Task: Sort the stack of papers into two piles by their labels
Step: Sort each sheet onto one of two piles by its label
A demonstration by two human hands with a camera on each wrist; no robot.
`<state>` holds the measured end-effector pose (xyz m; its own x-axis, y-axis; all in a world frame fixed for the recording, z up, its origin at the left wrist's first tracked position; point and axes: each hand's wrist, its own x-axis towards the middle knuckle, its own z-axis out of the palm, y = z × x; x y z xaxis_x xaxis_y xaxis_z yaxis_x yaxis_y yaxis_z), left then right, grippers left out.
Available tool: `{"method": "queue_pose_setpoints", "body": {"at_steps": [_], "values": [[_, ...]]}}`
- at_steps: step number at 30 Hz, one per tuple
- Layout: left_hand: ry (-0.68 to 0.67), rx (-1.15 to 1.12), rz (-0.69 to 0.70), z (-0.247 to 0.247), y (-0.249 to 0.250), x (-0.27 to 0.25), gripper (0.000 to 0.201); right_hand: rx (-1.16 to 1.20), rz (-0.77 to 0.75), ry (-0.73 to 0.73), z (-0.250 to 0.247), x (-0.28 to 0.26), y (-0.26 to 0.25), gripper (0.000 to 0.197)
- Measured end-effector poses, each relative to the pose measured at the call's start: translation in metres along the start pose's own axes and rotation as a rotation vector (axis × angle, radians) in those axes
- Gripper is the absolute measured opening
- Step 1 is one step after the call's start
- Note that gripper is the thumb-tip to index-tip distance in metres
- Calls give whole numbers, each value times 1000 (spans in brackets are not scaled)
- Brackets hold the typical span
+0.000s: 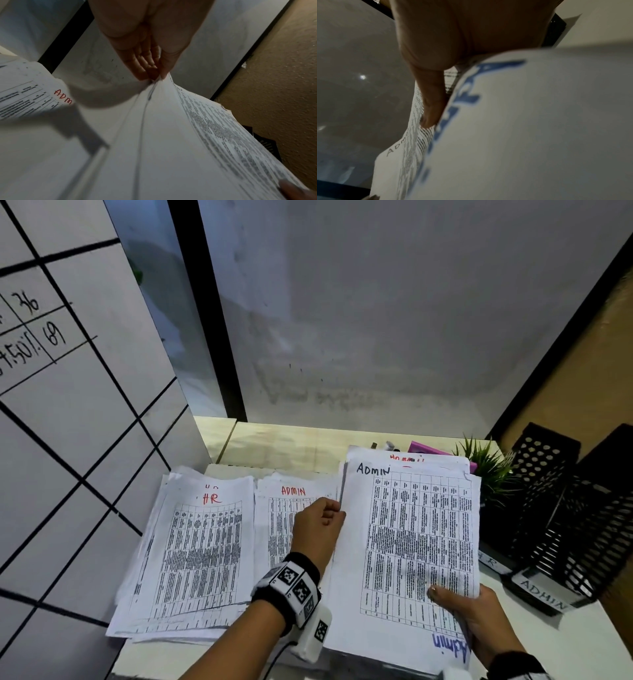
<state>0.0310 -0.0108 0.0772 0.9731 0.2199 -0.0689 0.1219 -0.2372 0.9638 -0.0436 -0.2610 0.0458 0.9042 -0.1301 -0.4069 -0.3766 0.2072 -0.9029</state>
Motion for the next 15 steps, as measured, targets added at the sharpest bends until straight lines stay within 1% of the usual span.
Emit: {"method": "queue_pose_setpoints", "body": {"at_steps": [2,5,7,9,10,12,15], "values": [[-16,50,56,1,1,-2,9,-3,4,-3,-2,1,1,72],[-54,132,188,-1,2,-5,24,-10,0,-16,-3,1,0,68],[-80,216,327,-2,0,-9,31,-7,-4,-20,-3,1,-2,58],[-67,250,455,-5,-5,-14,32,12,2,-24,0,-1,-4,45],[-51,241,500,-7,-8,-15,29,15,6,-23,0,0,-4,44],[-20,186,550,-9,-15,-18,22,10,18,-26,1,1,-3,49],[16,133,588,-11,-21,-21,18,-4,32,-28,1,4,-1,66]]}}
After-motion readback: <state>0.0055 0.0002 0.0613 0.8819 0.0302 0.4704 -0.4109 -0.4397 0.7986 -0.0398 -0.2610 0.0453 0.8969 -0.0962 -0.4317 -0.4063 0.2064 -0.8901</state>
